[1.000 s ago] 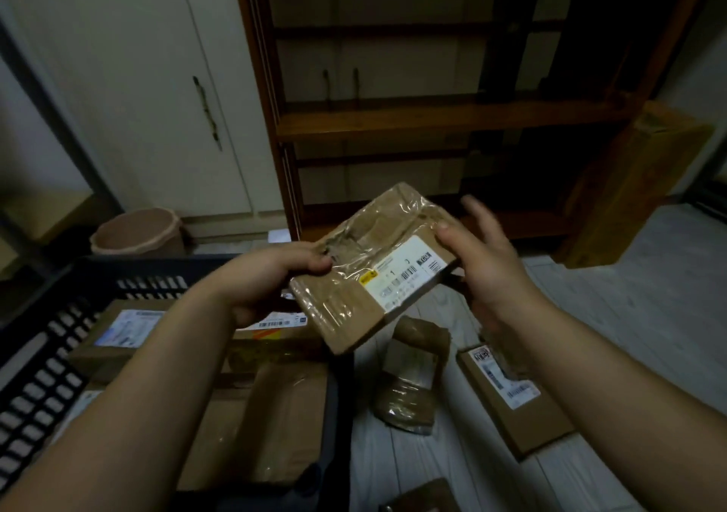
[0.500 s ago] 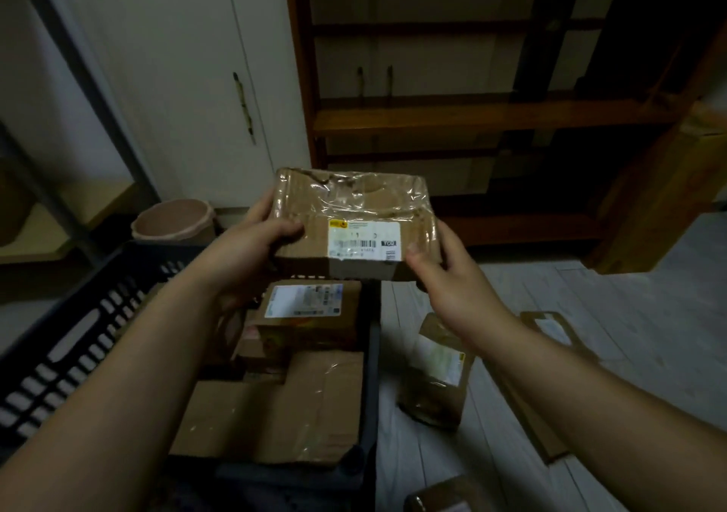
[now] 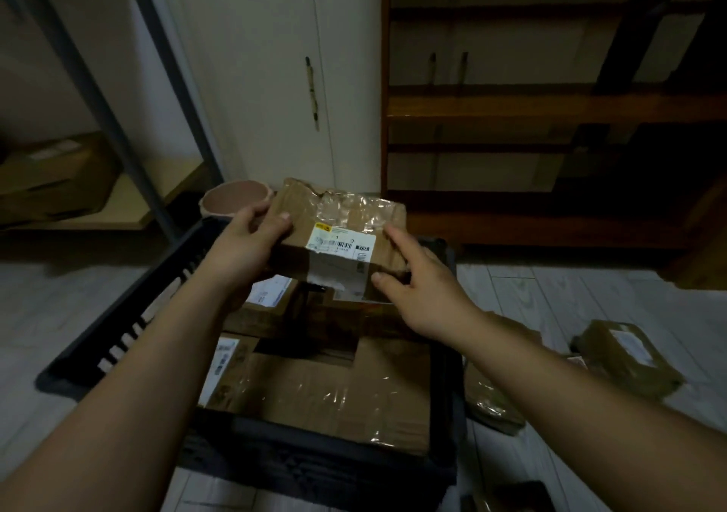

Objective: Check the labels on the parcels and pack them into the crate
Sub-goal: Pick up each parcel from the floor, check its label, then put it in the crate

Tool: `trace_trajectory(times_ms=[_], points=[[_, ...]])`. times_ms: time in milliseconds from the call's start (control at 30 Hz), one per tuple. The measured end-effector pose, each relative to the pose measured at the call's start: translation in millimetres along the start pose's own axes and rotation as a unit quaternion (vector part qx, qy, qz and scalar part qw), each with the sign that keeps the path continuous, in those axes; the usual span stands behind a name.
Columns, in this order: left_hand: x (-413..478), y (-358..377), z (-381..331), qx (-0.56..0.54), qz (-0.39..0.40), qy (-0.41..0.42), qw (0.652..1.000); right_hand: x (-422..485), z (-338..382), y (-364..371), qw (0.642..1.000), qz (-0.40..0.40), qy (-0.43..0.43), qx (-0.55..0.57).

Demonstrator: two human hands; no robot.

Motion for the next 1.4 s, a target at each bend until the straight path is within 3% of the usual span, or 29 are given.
trace_trajectory(times_ms=[133,267,400,533,633,800,1000,1067,1167,1300,1400], points=[[1.3,-9.5,20.0,0.150,0.083,-0.066,0.983,-14.6,-13.6,7.0,0.996,0.052,-0.013,-0.073],[5.8,-9.6,44.9,0.212,0.177,-0.141,0.951,-24.3,-19.0,3.2,0.985,0.133,0.019,-0.107],[21.3,-19.7,62.9,0.225,0.168,-0.165,0.945,-22.3,-7.8,26.1,0.976,0.186,0.061,-0.098],[30.5,-40.6,89.4,0.314,0.130,-0.182,0.923,-22.5,1.1,76.7,0.944,0.292,0.077,-0.133],[31.1,-55.7,103.6,0.426,0.153,-0.179,0.874,-20.8,6.5,106.4,0.911,0.357,0.048,-0.201],[24.8,-54.7,131.1,0.574,0.179,-0.151,0.785,-29.8,12.8,131.8,0.850,0.477,0.020,-0.222],[28.3,-56.9,133.8,0.516,0.221,-0.242,0.792,-26.4,13.0,126.1,0.815,0.529,0.007,-0.237],[27.4,-53.7,129.3,0.550,0.220,-0.240,0.769,-25.1,15.4,118.6,0.820,0.525,0.007,-0.227],[30.1,-40.5,113.9,0.620,0.186,-0.152,0.747,-20.1,15.1,88.6,0.888,0.432,0.027,-0.154],[21.2,2.6,68.1,0.593,0.105,-0.047,0.797,-17.2,-2.5,17.2,0.958,0.265,0.016,-0.109],[0.2,55.3,35.7,0.534,0.121,0.055,0.835,-26.6,-27.5,-36.5,0.980,0.131,0.020,-0.146]])
Point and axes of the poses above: each hand's wrist, its own x-axis towards the middle knuckle, its own y-axis out of the palm, z = x × y, the point moved 2 cm from there along x, towards the middle knuckle, and after that the axes turned 14 degrees about -y, right-handed, at the moved point
